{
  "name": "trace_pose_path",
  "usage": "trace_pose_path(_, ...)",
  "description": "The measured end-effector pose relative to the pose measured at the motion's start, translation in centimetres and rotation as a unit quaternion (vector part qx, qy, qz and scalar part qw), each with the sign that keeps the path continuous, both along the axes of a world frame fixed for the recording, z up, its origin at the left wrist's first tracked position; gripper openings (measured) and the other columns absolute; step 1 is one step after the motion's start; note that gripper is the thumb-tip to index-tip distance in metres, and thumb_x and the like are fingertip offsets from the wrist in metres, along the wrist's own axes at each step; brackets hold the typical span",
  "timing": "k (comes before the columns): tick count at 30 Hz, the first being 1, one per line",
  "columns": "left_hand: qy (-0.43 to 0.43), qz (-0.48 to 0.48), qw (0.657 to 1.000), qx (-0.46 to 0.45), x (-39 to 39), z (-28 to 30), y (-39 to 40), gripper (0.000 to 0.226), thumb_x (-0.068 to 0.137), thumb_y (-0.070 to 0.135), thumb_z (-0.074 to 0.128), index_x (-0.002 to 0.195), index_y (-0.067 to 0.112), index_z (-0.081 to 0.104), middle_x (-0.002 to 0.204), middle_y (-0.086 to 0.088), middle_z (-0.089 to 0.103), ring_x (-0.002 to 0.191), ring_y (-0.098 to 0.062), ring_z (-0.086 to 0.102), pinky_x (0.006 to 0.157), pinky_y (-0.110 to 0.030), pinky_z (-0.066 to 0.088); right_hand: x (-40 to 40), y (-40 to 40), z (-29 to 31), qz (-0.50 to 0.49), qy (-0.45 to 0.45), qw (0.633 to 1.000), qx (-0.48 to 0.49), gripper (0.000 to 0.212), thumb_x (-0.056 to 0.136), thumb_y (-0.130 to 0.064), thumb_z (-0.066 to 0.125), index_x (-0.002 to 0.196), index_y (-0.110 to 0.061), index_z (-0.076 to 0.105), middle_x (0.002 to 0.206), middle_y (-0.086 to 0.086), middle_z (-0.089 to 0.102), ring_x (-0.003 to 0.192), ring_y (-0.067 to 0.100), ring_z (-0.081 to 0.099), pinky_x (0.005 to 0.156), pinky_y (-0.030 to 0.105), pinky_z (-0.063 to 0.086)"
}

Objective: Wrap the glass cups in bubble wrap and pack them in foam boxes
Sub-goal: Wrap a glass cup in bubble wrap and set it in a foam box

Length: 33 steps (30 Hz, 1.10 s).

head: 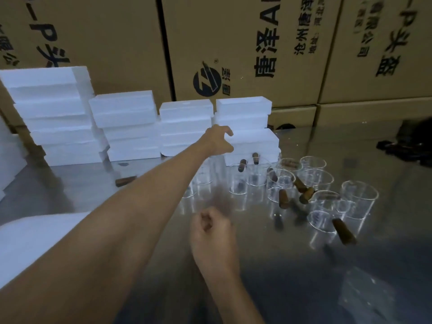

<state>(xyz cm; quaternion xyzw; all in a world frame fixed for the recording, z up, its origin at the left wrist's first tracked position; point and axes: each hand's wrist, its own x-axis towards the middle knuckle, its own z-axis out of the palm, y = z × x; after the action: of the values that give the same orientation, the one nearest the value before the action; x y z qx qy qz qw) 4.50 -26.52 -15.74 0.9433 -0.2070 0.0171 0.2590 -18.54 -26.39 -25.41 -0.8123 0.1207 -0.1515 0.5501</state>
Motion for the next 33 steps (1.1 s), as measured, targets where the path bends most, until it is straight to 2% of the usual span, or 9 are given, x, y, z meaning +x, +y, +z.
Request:
trace_pose_path(3,-0.036,0.003,0.998,0.061,0.6,-1.2,-1.5,0.053,0.081,0.019,0.078,0.127,0.015,0.052,0.135,-0.012,0.043,0.114,-0.029,0.051,0.087,-0.036,0.047,-0.1,-0.2,0.0,0.006,-0.006,1.0,0.004,0.021,0.086,-0.042,0.044,0.076,-0.026,0.053,0.063,-0.013,0.058,0.066,0.014,0.057,0.068,0.036,0.052)
trace_pose_path(6,-0.093,0.0,0.989,0.111,0.1,-2.0,-1.6,0.055,0.082,0.015,0.078,0.126,0.013,0.044,0.126,-0.012,0.045,0.108,-0.029,0.05,0.083,-0.041,0.049,-0.1,-0.2,0.1,0.012,-0.005,1.0,0.005,0.021,0.086,-0.045,0.044,0.08,-0.028,0.055,0.062,-0.019,0.057,0.067,0.009,0.057,0.068,0.034,0.053)
trace_pose_path(9,-0.18,0.006,0.971,0.155,-0.7,-2.3,-1.2,0.039,0.088,-0.003,0.058,0.123,0.007,0.043,0.119,-0.015,0.049,0.098,-0.033,0.053,0.072,-0.041,0.046,-0.1,-0.1,0.1,0.009,-0.009,1.0,0.001,0.021,0.087,-0.043,0.045,0.08,-0.027,0.055,0.06,-0.019,0.056,0.068,0.012,0.058,0.067,0.035,0.052)
trace_pose_path(11,-0.205,0.013,0.967,0.15,-0.9,-2.3,-0.8,0.034,0.089,-0.005,0.051,0.122,0.004,0.044,0.116,-0.017,0.051,0.093,-0.035,0.055,0.071,-0.043,0.045,-0.2,-0.1,0.3,0.005,-0.011,1.0,0.004,0.021,0.088,-0.041,0.046,0.074,-0.027,0.054,0.058,-0.018,0.056,0.069,0.013,0.058,0.069,0.035,0.052)
trace_pose_path(17,-0.193,0.039,0.955,0.221,-1.1,-2.7,0.1,0.069,0.085,0.004,0.068,0.142,0.011,0.03,0.137,-0.014,0.037,0.118,-0.03,0.045,0.074,-0.035,0.045,-0.5,0.1,0.6,0.013,-0.019,1.0,-0.019,0.021,0.092,-0.035,0.046,0.072,-0.027,0.051,0.058,-0.014,0.055,0.071,0.015,0.058,0.071,0.034,0.05)
trace_pose_path(22,-0.237,0.091,0.935,0.247,0.2,-3.5,-0.9,0.066,0.086,0.002,0.068,0.141,0.011,0.031,0.139,-0.011,0.039,0.119,-0.029,0.046,0.073,-0.032,0.041,-0.1,-0.4,0.5,0.013,-0.018,1.0,0.004,0.028,0.092,-0.033,0.049,0.066,-0.023,0.05,0.054,-0.011,0.054,0.067,0.018,0.055,0.068,0.035,0.048)
trace_pose_path(28,-0.217,0.082,0.971,0.062,-0.2,-2.3,-0.4,0.045,0.087,0.009,0.059,0.13,0.007,0.043,0.128,-0.013,0.047,0.112,-0.031,0.047,0.075,-0.039,0.046,0.0,-0.4,0.4,-0.002,-0.034,0.999,0.034,0.026,0.092,-0.028,0.049,0.066,-0.024,0.052,0.058,-0.009,0.057,0.067,0.016,0.057,0.065,0.034,0.048)
trace_pose_path(31,-0.174,0.07,0.977,-0.102,-1.4,-0.9,1.2,0.045,0.088,0.02,0.064,0.128,0.007,0.049,0.126,-0.011,0.05,0.114,-0.027,0.049,0.084,-0.036,0.046,0.3,-0.3,0.1,0.004,-0.027,0.997,0.072,0.019,0.087,-0.027,0.049,0.072,-0.02,0.059,0.062,-0.003,0.063,0.066,0.022,0.063,0.063,0.038,0.054)
trace_pose_path(33,-0.145,0.078,0.964,-0.211,-3.0,0.1,2.6,0.039,0.088,0.024,0.068,0.12,0.007,0.054,0.118,-0.01,0.057,0.105,-0.024,0.053,0.08,-0.031,0.043,0.6,-0.2,-0.2,0.007,-0.024,0.995,0.101,0.016,0.083,-0.03,0.047,0.076,-0.023,0.061,0.065,0.002,0.065,0.066,0.03,0.065,0.063,0.047,0.056)
